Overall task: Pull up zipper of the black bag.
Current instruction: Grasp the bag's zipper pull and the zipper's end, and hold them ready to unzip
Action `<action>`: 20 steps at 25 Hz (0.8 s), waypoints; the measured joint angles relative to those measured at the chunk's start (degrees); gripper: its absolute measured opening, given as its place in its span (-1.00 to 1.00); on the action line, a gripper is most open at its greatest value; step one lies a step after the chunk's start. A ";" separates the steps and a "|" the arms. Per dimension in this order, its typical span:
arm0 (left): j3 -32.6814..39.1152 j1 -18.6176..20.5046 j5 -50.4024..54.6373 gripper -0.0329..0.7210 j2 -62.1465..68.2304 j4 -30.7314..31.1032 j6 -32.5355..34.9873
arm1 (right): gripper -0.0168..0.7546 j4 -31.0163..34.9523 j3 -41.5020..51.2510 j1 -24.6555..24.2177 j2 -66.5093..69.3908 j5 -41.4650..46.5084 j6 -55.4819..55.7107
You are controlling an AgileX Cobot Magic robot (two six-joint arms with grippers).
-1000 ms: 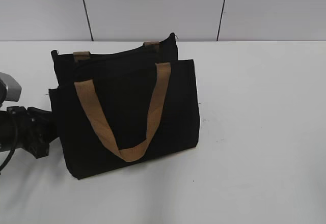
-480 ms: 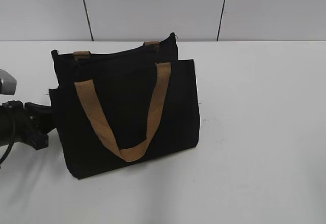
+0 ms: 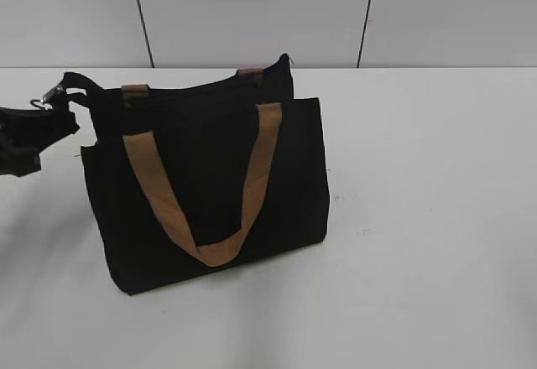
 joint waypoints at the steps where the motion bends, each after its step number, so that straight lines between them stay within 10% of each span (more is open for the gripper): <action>1: 0.00 0.00 0.11 -0.88 -1.40 0.26 -0.76 | 0.36 0.00 0.00 0.00 0.00 0.00 0.00; 20: 0.00 0.00 -0.66 -0.88 -17.06 14.04 -3.78 | 0.36 0.00 0.00 0.00 0.00 0.00 0.00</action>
